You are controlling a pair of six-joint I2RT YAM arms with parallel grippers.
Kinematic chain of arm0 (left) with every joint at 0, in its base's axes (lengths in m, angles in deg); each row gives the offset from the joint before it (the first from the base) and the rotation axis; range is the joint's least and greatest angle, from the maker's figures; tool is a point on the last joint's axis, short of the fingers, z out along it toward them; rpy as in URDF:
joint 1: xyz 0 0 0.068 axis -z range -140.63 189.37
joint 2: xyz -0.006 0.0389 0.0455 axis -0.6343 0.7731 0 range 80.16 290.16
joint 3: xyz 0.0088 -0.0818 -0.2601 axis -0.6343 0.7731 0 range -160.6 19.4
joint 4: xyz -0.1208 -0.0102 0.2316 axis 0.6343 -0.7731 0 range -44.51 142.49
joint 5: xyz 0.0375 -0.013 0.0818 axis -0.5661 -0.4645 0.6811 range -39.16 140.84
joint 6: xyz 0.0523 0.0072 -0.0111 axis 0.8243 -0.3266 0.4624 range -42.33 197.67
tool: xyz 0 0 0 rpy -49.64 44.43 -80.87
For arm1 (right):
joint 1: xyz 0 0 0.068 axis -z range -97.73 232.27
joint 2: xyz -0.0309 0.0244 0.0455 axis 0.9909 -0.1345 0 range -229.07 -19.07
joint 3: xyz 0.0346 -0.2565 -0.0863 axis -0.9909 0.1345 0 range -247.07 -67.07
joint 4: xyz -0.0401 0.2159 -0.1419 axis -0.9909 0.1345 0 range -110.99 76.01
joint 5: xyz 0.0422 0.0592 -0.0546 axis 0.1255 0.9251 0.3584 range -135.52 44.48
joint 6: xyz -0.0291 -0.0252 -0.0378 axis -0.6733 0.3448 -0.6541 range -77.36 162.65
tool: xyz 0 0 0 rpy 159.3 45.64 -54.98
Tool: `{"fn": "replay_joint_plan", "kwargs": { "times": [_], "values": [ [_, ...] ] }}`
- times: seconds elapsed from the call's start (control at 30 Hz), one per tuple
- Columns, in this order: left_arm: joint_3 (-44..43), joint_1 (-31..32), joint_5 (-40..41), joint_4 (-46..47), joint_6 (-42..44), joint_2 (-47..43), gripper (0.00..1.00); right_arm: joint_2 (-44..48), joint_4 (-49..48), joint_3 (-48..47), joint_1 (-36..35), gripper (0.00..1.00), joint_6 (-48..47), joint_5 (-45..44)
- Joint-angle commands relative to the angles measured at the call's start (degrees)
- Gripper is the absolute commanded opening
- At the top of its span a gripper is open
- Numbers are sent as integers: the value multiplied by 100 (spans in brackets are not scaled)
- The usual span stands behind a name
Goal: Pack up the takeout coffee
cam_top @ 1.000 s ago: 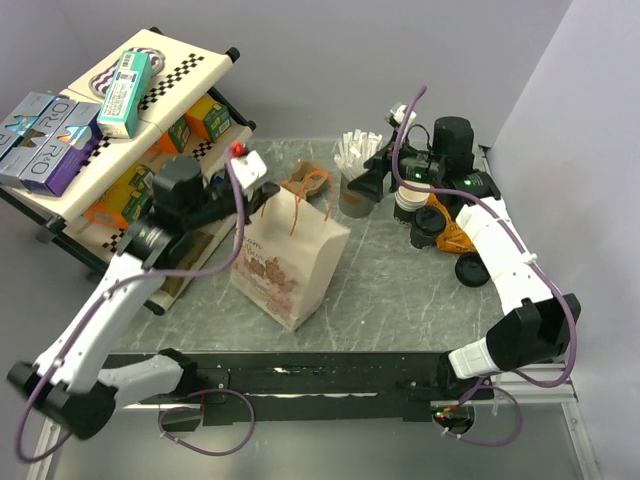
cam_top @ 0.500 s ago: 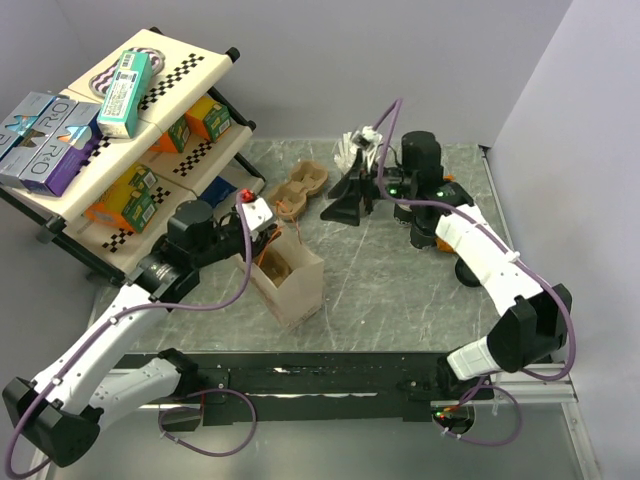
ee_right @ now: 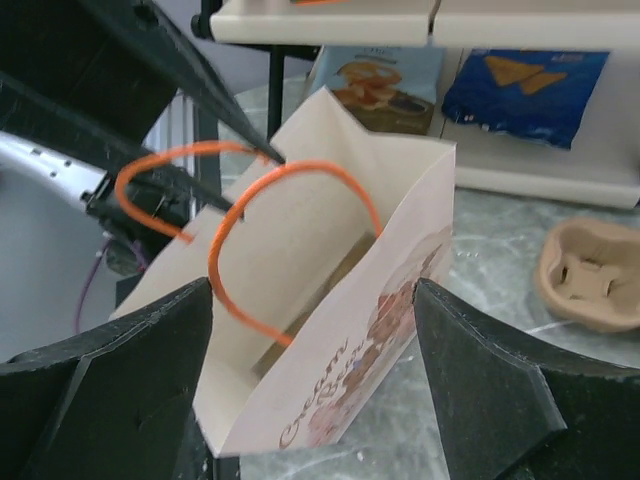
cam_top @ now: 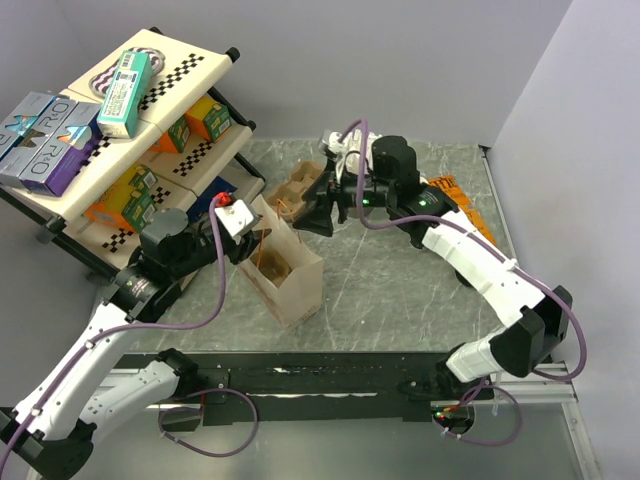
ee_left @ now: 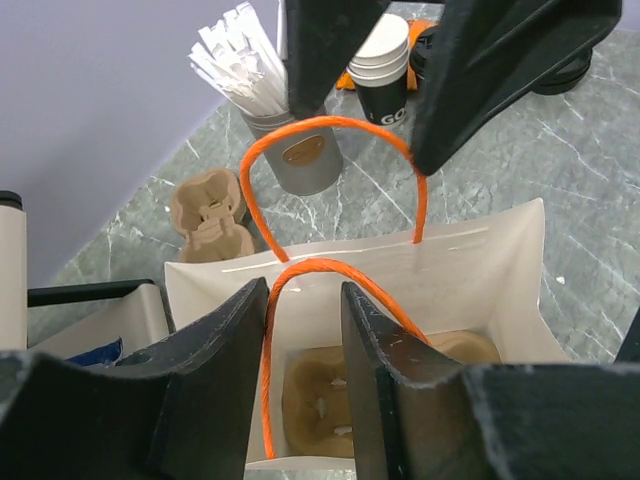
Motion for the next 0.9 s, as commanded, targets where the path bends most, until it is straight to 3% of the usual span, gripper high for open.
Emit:
{"fn": "replay_joint_plan", "kwargs": {
  "times": [0.0, 0.1, 0.17, 0.2, 0.23, 0.27, 0.37, 0.4, 0.63, 0.87],
  "values": [
    [-145, 24, 82, 165, 128, -51, 41, -344, -192, -584, -208, 86, 115, -324],
    [-163, 24, 73, 236, 181, -16, 42, -503, -97, -918, -366, 85, 38, -165],
    [-189, 24, 29, 297, 225, -7, 27, -556, 105, -1077, -472, 77, -103, -201],
    [-206, 24, 29, 323, 225, -16, 14, -582, 150, -1121, -498, 64, -129, -175],
    [-224, 24, 55, 350, 216, -16, 8, -591, 220, -1182, -499, 55, -130, -157],
    [-250, 24, 72, 437, 207, -16, 2, -600, 220, -1218, -499, 37, -147, -165],
    [-426, 24, 160, 552, 199, -7, 1, -600, 413, -1516, -490, 7, -444, -279],
    [-496, 24, 273, 604, 172, -16, 1, -600, 501, -1656, -490, 3, -542, -410],
    [-1374, 24, 590, 930, 190, 89, 1, -740, 800, -3202, -393, 0, -1096, -956],
    [-2376, 24, 670, 1220, 243, 564, 1, -899, 599, -3872, -393, 0, -1421, -1641]
  ]
}}
